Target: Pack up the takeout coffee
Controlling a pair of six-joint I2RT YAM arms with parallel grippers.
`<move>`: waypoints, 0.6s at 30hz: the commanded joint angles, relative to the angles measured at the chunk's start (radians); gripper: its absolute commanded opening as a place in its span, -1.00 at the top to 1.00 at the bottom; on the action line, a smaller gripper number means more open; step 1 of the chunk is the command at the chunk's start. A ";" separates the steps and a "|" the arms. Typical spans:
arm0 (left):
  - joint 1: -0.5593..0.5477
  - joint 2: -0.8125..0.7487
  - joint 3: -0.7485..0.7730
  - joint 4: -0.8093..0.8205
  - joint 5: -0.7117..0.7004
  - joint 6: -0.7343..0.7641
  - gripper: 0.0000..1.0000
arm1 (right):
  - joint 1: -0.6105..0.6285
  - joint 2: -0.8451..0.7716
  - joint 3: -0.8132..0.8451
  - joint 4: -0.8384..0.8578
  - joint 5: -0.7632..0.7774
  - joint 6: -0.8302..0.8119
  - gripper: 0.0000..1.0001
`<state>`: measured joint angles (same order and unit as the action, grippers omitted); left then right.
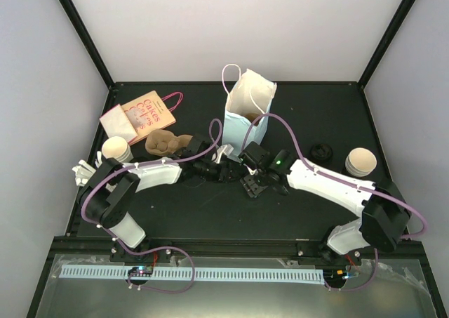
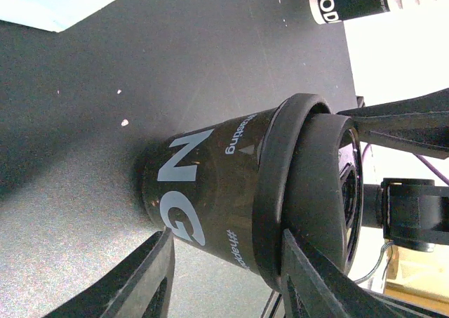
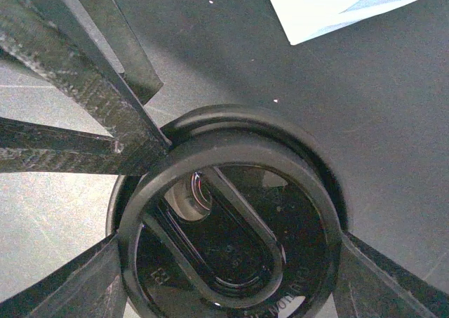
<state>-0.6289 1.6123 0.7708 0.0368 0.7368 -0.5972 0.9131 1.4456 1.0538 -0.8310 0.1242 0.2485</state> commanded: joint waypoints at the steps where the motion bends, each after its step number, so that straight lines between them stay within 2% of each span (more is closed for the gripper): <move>1: -0.010 0.052 -0.013 -0.074 -0.110 0.004 0.15 | 0.006 0.037 -0.070 0.024 -0.099 0.029 -0.45; 6: -0.010 -0.015 -0.017 -0.048 -0.108 0.006 0.13 | 0.006 0.006 -0.080 0.043 -0.100 0.031 -0.44; 18: -0.008 -0.226 0.004 -0.110 -0.133 0.078 -0.31 | 0.006 -0.007 -0.035 0.046 -0.086 0.026 -0.44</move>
<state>-0.6346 1.4635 0.7681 -0.0444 0.6399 -0.5667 0.9131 1.4136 1.0134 -0.7578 0.0937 0.2672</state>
